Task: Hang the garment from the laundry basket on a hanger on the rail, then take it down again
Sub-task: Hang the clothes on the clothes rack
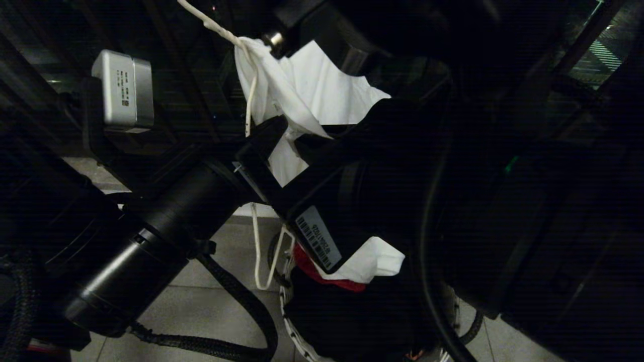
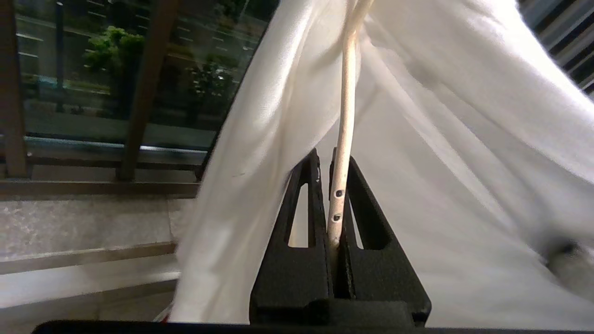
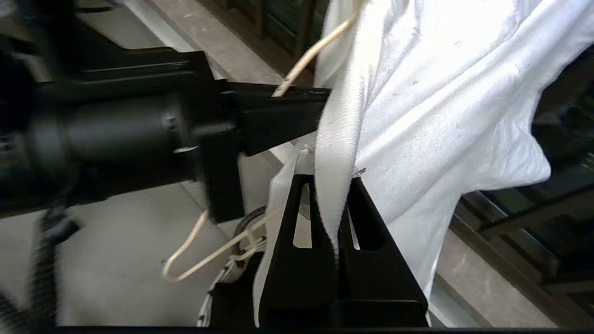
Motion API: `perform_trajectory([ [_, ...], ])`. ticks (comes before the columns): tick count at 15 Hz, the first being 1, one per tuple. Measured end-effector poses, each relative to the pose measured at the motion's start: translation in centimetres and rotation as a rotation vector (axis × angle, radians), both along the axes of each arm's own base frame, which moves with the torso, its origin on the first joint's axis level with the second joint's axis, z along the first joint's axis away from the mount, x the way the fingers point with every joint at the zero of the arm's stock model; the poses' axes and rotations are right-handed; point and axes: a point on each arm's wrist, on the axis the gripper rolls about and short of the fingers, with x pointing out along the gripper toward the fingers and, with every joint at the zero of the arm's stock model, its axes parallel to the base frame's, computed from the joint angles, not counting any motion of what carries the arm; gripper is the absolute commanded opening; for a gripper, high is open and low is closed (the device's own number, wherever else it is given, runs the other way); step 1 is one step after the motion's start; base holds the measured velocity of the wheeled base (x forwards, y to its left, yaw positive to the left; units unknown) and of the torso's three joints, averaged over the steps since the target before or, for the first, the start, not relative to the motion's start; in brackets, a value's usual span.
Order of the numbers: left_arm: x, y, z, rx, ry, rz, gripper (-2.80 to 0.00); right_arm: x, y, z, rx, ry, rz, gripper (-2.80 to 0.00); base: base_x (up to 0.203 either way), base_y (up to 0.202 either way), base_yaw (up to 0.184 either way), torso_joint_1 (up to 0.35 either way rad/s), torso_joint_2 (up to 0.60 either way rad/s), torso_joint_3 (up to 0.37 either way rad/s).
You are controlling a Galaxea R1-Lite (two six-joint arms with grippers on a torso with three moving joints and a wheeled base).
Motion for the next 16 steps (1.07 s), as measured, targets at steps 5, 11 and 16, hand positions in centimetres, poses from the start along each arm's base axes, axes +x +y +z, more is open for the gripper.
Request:
perform_trajectory([
  [5, 0.3, 0.2, 0.1, -0.001, -0.001, 0.016, -2.80, -0.9, 0.3, -0.1, -0.006, 0.000, 0.026, -2.80, 0.000, 0.000, 0.000, 0.000, 0.00, 0.000],
  [11, 0.4, 0.4, 0.2, -0.006, -0.006, 0.022, -2.80, -1.2, 0.4, -0.3, -0.015, 0.002, 0.032, 0.00, 0.000, 0.000, 0.000, 0.000, 0.00, 0.000],
  [16, -0.1, 0.9, 0.7, -0.024, -0.019, 0.018, -2.80, -1.2, -0.5, -0.8, -0.034, 0.007, 0.013, 0.00, 0.000, 0.000, 0.000, 0.000, 0.00, 0.000],
])
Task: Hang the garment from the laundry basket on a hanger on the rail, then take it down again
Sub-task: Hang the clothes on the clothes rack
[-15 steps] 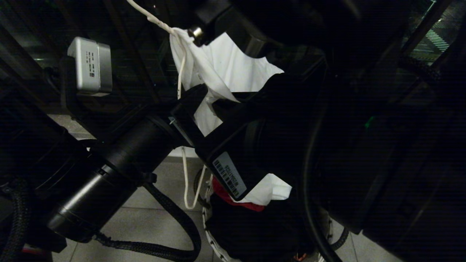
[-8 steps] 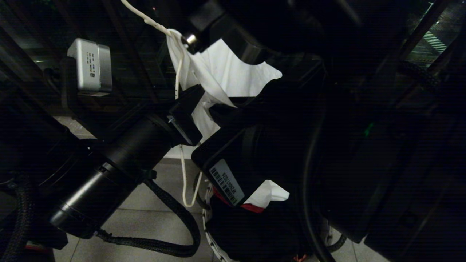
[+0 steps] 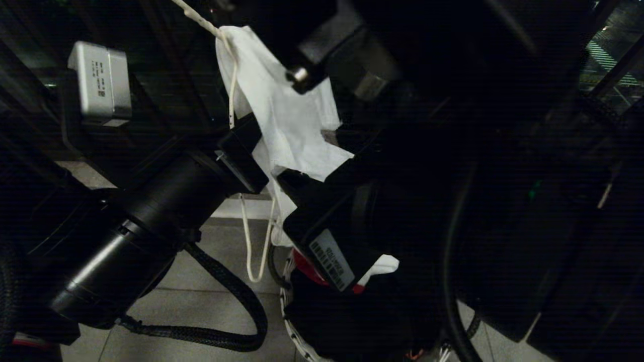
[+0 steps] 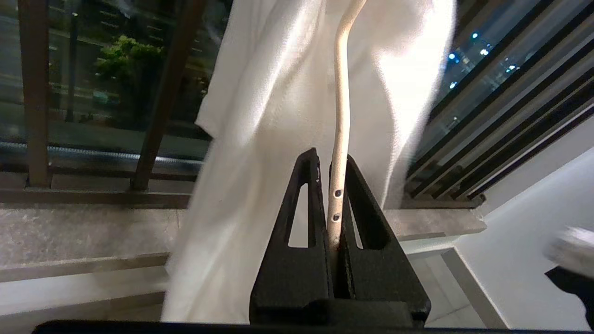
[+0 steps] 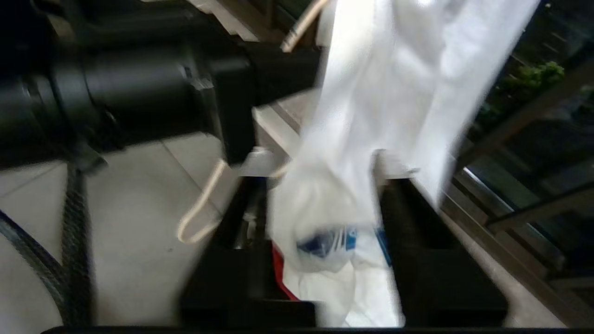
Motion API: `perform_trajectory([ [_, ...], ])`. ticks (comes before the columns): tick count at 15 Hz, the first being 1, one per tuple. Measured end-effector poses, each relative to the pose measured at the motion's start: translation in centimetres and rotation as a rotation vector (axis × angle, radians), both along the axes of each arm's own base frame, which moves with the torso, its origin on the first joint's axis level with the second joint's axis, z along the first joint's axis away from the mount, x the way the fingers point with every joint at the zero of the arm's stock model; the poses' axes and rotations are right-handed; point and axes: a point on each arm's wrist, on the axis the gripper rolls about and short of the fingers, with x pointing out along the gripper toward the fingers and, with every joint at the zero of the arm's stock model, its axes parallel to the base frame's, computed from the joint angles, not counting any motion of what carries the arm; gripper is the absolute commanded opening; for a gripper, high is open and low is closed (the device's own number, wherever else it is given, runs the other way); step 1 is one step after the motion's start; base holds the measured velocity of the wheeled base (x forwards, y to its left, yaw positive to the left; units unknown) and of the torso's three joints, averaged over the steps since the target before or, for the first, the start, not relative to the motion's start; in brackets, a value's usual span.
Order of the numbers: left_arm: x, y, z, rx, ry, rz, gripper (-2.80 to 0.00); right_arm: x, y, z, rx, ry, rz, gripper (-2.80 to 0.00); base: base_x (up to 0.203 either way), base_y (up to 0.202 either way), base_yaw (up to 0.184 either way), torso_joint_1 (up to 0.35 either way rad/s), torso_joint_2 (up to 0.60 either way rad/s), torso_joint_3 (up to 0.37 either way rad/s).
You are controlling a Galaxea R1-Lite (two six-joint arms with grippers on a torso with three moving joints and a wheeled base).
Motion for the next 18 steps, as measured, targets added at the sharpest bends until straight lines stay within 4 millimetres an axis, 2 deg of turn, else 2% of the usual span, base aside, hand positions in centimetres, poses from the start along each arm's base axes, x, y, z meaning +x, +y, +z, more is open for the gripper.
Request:
perform_trajectory([
  [5, -1.0, 0.9, 0.5, 0.011, -0.030, -0.069, -2.80, 1.4, -3.1, -0.1, -0.004, 0.001, -0.091, 0.00, 0.000, 0.000, 0.000, 0.000, 0.00, 0.000],
  [9, -3.0, 2.6, 0.5, 0.045, 0.034, -0.265, -2.80, 2.2, -6.7, -0.1, 0.004, -0.002, -0.174, 0.00, 0.000, 0.000, 0.000, 0.000, 0.00, 0.000],
  [14, -4.7, 6.0, 0.4, 0.068, 0.111, -0.549, -2.80, 2.7, -11.4, -0.4, -0.026, 0.014, -0.290, 0.00, 0.000, 0.000, 0.000, 0.000, 0.00, 0.000],
  [18, -6.6, 7.2, 0.4, 0.072, 0.117, -0.720, -2.80, 2.9, -13.8, -0.5, -0.061, 0.033, -0.371, 0.00, 0.000, 0.000, 0.000, 0.000, 0.00, 0.000],
])
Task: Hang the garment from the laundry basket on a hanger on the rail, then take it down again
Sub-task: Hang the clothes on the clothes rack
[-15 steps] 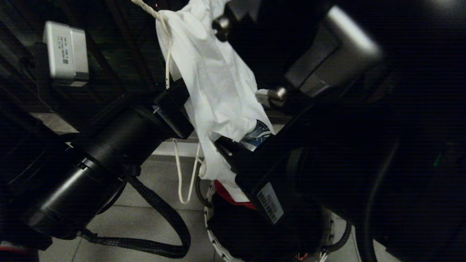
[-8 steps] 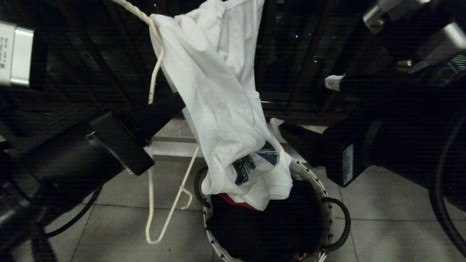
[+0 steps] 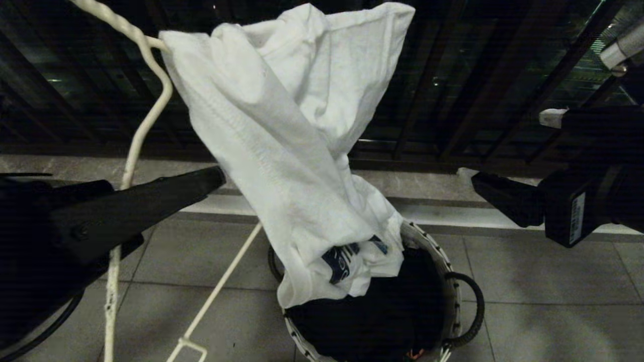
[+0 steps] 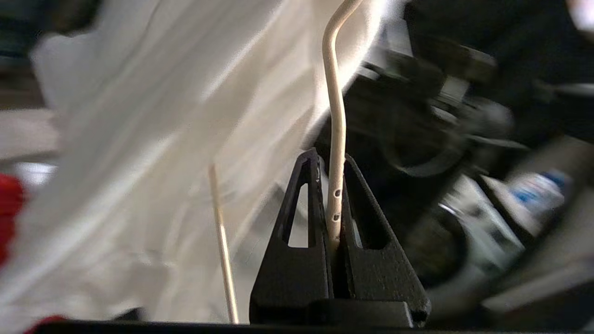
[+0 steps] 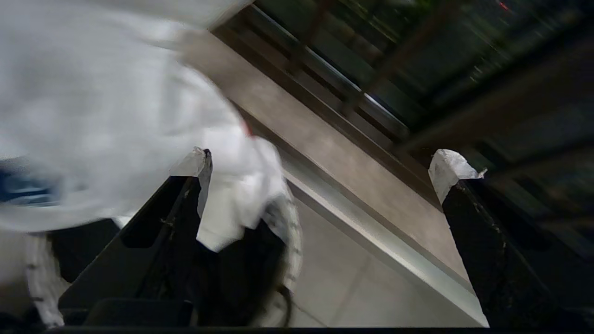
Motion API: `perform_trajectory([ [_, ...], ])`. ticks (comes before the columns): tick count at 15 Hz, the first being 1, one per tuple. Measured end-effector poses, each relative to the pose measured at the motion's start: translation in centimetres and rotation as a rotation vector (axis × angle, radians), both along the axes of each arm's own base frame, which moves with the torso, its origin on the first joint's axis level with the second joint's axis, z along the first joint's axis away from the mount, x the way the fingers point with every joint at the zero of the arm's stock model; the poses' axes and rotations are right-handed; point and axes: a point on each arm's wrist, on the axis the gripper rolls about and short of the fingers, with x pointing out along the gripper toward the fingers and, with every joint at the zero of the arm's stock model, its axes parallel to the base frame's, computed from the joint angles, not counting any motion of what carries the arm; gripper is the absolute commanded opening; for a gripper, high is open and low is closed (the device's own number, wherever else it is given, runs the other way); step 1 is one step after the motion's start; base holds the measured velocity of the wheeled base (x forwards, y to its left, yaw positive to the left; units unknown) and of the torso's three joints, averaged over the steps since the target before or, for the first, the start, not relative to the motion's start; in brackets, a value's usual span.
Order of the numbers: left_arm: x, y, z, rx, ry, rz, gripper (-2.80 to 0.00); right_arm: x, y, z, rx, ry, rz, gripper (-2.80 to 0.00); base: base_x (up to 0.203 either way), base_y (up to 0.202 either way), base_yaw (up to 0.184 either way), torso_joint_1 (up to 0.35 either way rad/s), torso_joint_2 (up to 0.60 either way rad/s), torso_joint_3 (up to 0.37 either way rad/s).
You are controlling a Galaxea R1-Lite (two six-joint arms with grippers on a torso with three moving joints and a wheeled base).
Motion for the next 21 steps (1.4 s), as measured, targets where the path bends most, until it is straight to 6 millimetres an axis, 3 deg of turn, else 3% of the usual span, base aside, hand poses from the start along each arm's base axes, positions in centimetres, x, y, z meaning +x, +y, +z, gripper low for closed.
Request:
perform_trajectory([
  [1, -0.5, 0.3, 0.0, 0.001, 0.000, -0.044, -2.80, 0.1, -0.4, 0.0, -0.004, 0.003, -0.017, -2.80, 0.000, 0.000, 0.000, 0.000, 0.00, 0.000],
  [9, -3.1, 0.8, -0.8, 0.063, -0.009, -0.348, -2.80, -1.8, -3.7, 0.9, 0.004, -0.001, -0.013, -2.80, 0.000, 0.000, 0.000, 0.000, 0.00, 0.000],
  [13, -2.3, -0.1, -1.5, 0.112, 0.020, -0.414, -2.80, -3.2, -4.9, 2.0, 0.085, -0.031, 0.190, -2.80, 0.000, 0.000, 0.000, 0.000, 0.00, 0.000],
  [18, -1.1, -1.3, -2.6, 0.179, 0.072, -0.499, -2.80, -3.7, -5.0, 5.0, 0.189, -0.085, 0.341, -2.80, 0.000, 0.000, 0.000, 0.000, 0.00, 0.000],
  [19, -0.9, -1.5, -2.8, 0.189, 0.084, -0.508, -2.80, -3.5, -4.7, 5.2, 0.188, -0.083, 0.361, 0.00, 0.000, 0.000, 0.000, 0.000, 0.00, 0.000],
  [21, -0.3, -1.9, -3.1, 0.199, 0.102, -0.508, -2.80, -2.7, -3.6, 5.3, 0.172, -0.065, 0.406, 0.00, 0.000, 0.000, 0.000, 0.000, 0.00, 0.000],
])
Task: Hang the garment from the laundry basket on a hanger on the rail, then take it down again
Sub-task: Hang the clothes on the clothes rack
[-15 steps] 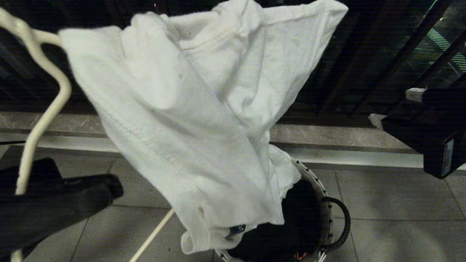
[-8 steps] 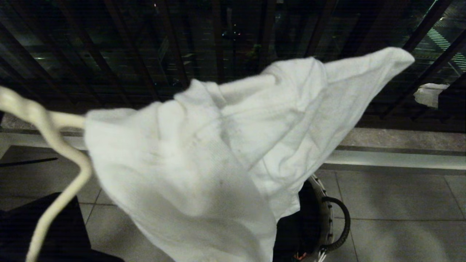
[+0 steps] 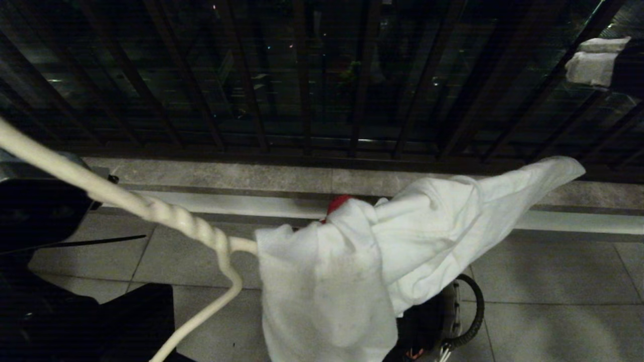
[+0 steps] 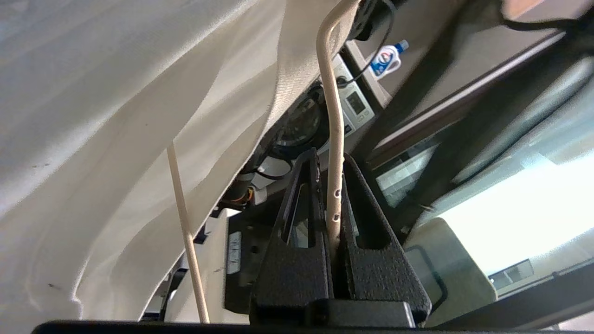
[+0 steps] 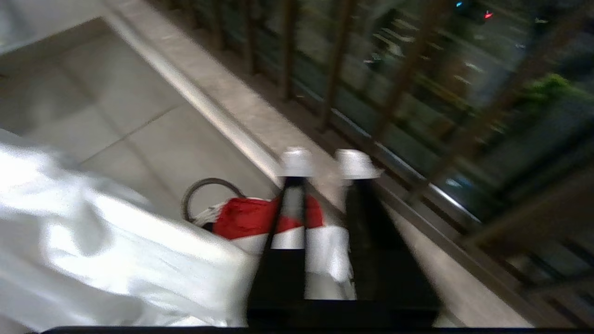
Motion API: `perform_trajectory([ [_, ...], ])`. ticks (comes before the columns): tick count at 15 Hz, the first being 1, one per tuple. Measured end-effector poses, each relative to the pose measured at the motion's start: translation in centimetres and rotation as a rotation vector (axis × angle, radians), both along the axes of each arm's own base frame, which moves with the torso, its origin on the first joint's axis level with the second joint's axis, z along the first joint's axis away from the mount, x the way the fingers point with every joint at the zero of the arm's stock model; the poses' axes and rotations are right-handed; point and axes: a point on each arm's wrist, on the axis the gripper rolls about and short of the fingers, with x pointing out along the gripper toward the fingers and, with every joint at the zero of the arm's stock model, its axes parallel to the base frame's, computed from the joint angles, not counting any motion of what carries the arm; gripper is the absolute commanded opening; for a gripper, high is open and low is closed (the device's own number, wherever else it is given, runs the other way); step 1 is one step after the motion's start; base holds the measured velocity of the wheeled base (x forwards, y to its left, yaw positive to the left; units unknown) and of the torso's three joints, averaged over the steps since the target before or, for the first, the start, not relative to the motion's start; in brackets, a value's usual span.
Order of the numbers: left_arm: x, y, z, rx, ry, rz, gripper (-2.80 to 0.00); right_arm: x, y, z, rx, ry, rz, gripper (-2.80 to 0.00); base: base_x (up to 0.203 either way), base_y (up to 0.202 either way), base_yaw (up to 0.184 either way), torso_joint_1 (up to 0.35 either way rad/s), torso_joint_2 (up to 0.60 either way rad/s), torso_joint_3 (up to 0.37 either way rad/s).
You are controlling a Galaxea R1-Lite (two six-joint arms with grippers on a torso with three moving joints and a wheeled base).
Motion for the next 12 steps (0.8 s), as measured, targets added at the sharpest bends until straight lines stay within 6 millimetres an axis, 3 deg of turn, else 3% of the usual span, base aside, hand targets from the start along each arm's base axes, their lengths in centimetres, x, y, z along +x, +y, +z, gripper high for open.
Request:
perform_trajectory([
  [4, 0.5, -0.3, -0.1, 0.007, 0.005, 0.006, -2.80, 1.0, 1.7, 0.1, -0.098, 0.073, 0.141, 0.00, 0.000, 0.000, 0.000, 0.000, 0.00, 0.000],
  [9, 0.5, -0.3, 0.2, 0.002, 0.002, 0.010, -2.80, 1.0, 1.0, 2.2, -0.169, 0.170, 0.364, 0.00, 0.000, 0.000, 0.000, 0.000, 0.00, 0.000],
  [12, 0.7, -0.4, 0.6, -0.013, 0.002, 0.044, -2.80, 1.4, 1.2, 2.3, -0.201, 0.207, 0.473, 0.00, 0.000, 0.000, 0.000, 0.000, 0.00, 0.000],
])
